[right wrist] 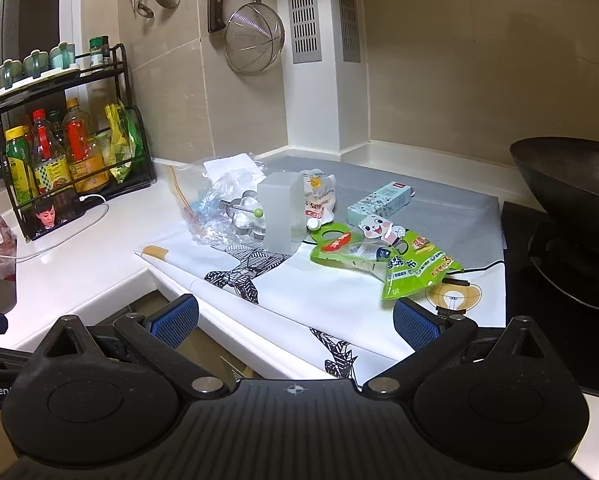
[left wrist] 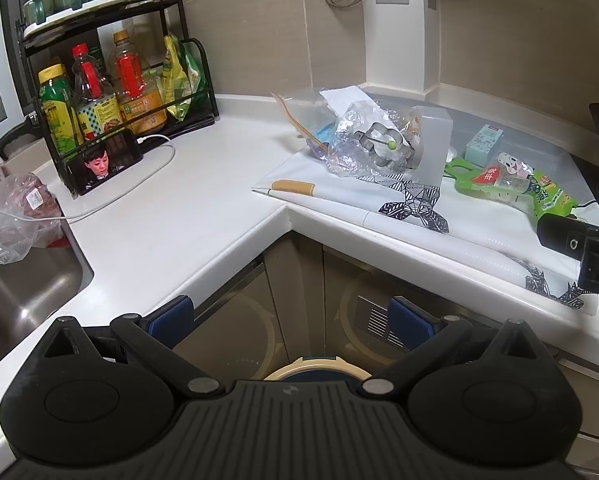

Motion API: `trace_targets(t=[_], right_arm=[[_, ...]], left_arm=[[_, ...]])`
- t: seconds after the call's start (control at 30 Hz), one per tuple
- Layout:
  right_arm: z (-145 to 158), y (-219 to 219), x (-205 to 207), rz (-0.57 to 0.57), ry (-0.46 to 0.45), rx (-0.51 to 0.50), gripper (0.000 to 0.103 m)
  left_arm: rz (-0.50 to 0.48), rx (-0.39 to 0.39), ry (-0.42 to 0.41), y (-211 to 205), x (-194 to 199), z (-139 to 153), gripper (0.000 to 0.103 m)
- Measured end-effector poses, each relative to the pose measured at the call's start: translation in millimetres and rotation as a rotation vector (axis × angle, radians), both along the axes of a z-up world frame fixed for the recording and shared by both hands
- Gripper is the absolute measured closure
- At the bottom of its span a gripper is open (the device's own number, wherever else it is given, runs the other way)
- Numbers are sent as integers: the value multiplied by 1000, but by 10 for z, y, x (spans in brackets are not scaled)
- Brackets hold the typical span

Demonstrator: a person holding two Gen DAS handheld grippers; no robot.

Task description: Collect trash

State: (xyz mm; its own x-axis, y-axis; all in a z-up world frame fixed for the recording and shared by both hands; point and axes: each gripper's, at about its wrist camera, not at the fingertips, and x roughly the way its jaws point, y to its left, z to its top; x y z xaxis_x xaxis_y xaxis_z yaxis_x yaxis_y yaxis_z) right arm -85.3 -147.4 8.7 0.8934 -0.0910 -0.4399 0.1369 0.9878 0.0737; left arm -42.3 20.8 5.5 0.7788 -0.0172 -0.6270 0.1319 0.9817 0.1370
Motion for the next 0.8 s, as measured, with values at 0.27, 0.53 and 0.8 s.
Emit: trace_targets(t=[0.27,0.53,0.8], right_arm=[[40,-24,-26,14,-31,25,0],[48,-55,-20,17,21,58,0],[29,-37,-9,17,9,15,0]], left_arm=[[0,7,-2,-20,-21,3,0],[2,7,0,-18,-22,4,0],[2,9,6,-11,1,-13,0]])
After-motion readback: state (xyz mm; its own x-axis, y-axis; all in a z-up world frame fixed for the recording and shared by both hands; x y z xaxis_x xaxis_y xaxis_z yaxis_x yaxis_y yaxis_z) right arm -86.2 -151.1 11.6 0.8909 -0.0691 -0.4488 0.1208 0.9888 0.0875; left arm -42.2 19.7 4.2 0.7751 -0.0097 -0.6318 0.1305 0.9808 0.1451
